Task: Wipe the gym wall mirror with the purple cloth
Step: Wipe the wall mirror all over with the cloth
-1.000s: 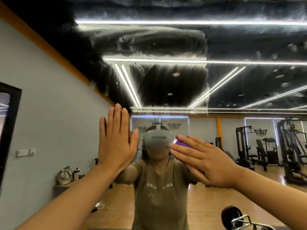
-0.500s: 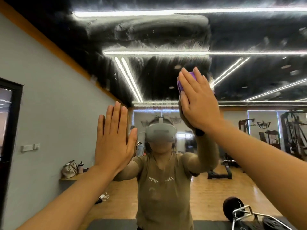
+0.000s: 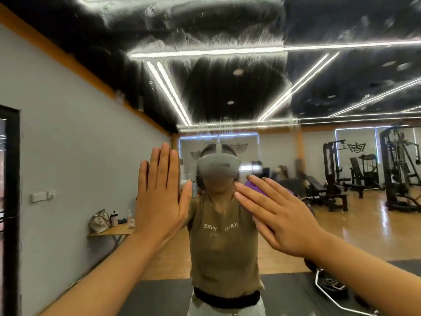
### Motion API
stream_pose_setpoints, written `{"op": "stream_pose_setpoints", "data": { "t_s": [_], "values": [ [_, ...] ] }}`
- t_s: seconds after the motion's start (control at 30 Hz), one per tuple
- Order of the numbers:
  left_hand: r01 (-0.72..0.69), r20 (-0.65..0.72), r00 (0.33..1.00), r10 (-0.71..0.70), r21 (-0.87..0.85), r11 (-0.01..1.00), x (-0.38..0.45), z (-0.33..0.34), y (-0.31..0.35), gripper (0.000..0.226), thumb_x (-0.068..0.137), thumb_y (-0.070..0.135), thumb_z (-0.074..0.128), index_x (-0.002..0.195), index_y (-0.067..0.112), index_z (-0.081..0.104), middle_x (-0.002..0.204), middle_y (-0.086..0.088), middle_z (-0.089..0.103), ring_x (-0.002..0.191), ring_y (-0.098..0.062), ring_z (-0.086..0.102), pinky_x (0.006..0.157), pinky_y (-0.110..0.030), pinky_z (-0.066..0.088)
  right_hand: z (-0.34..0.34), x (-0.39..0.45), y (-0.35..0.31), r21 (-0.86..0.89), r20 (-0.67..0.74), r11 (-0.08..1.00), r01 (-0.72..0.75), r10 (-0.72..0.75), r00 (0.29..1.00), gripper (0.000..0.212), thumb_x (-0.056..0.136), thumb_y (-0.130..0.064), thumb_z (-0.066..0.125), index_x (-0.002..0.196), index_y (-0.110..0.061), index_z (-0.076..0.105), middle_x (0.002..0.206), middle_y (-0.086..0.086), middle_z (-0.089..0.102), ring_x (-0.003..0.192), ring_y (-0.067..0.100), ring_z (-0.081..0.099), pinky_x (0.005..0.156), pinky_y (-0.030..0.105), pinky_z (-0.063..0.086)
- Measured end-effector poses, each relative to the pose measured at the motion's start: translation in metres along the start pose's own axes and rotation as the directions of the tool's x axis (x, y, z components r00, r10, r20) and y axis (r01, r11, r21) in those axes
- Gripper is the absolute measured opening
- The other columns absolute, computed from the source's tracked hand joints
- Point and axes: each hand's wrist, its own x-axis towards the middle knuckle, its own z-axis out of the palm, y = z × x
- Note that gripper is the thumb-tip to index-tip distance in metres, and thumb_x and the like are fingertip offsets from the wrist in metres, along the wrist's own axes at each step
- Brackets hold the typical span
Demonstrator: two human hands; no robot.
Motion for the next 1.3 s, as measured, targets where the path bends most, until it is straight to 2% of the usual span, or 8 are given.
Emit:
{"op": "stream_pose_setpoints", "data": {
  "t_s": [0.17,0.3,0.43,0.53,0.67,0.83,1.03,1.3],
  "values": [
    [0.013,-0.025,1.0,-0.014,-0.009,1.0,0.0,0.002,0.001,0.072,0.103,0.043,0.026,0.16,0.003,0.01,0.168,-0.016,0.004,0.156,-0.029,0.001,0.126,-0.046,0.001,-0.014,0.057,0.04,0.058,-0.105,0.991,-0.119,0.125,0.987,0.054,0.103,-0.027,0.038,0.153,-0.01,0.039,0.162,0.01,0.033,0.153,0.03,0.021,0.125,0.046,0.016],
    [0.004,-0.053,0.999,-0.005,-0.009,1.0,0.0,0.004,0.001,0.071,0.103,0.042,0.027,0.16,0.003,0.012,0.168,-0.016,0.007,0.156,-0.03,0.004,0.126,-0.046,0.001,-0.029,0.115,0.077,0.117,-0.196,0.932,-0.343,0.36,0.912,0.054,0.103,-0.026,0.036,0.154,-0.009,0.038,0.161,0.009,0.036,0.152,0.031,0.022,0.126,0.042,0.014],
    [0.008,-0.064,0.998,-0.009,-0.019,1.0,0.0,0.004,0.0,0.071,0.103,0.043,0.026,0.16,0.003,0.013,0.168,-0.016,0.008,0.156,-0.029,0.004,0.126,-0.046,0.002,-0.025,0.122,0.074,0.132,-0.247,0.893,-0.431,0.451,0.858,0.054,0.103,-0.024,0.036,0.155,-0.009,0.037,0.162,0.008,0.034,0.153,0.031,0.019,0.127,0.039,0.009],
    [0.005,-0.069,0.998,-0.006,-0.013,1.0,-0.001,0.005,0.0,0.071,0.103,0.043,0.028,0.159,0.003,0.015,0.168,-0.016,0.009,0.156,-0.029,0.005,0.126,-0.045,0.001,-0.019,0.091,0.045,0.162,-0.244,0.884,-0.439,0.467,0.85,0.054,0.104,-0.024,0.037,0.155,-0.009,0.036,0.163,0.007,0.032,0.154,0.029,0.016,0.127,0.034,0.003],
    [0.009,-0.071,0.997,-0.01,-0.023,1.0,-0.002,0.004,0.001,0.071,0.103,0.043,0.028,0.159,0.002,0.015,0.168,-0.016,0.009,0.156,-0.029,0.004,0.126,-0.045,0.0,-0.006,0.023,-0.009,0.127,-0.19,0.906,-0.404,0.423,0.886,0.056,0.1,-0.023,0.041,0.154,-0.008,0.038,0.162,0.008,0.033,0.154,0.03,0.019,0.126,0.046,0.014],
    [0.01,-0.072,0.997,-0.013,-0.032,0.999,-0.001,0.005,0.001,0.07,0.103,0.043,0.028,0.16,0.006,0.011,0.168,-0.014,0.007,0.156,-0.028,0.004,0.126,-0.043,-0.002,0.009,-0.028,-0.045,0.096,-0.147,0.924,-0.369,0.38,0.913,0.053,0.099,-0.022,0.043,0.151,-0.009,0.041,0.16,0.008,0.038,0.153,0.031,0.023,0.125,0.047,0.019],
    [0.004,-0.092,0.996,-0.008,-0.041,0.999,-0.002,0.005,0.001,0.07,0.103,0.042,0.029,0.16,0.007,0.009,0.168,-0.012,0.005,0.156,-0.026,0.002,0.126,-0.042,-0.002,0.003,-0.01,-0.026,0.074,-0.138,0.944,-0.322,0.329,0.934,0.057,0.099,-0.023,0.042,0.154,-0.012,0.036,0.161,0.007,0.034,0.153,0.028,0.022,0.126,0.044,0.016],
    [0.005,-0.09,0.996,-0.009,-0.041,0.999,-0.002,0.006,0.001,0.07,0.103,0.043,0.028,0.16,0.006,0.011,0.168,-0.012,0.007,0.156,-0.027,0.005,0.127,-0.043,0.0,-0.018,0.09,0.041,0.176,-0.231,0.843,-0.508,0.537,0.811,0.056,0.102,-0.027,0.037,0.156,-0.01,0.036,0.163,0.006,0.03,0.154,0.027,0.015,0.126,0.029,-0.002]
  ]
}}
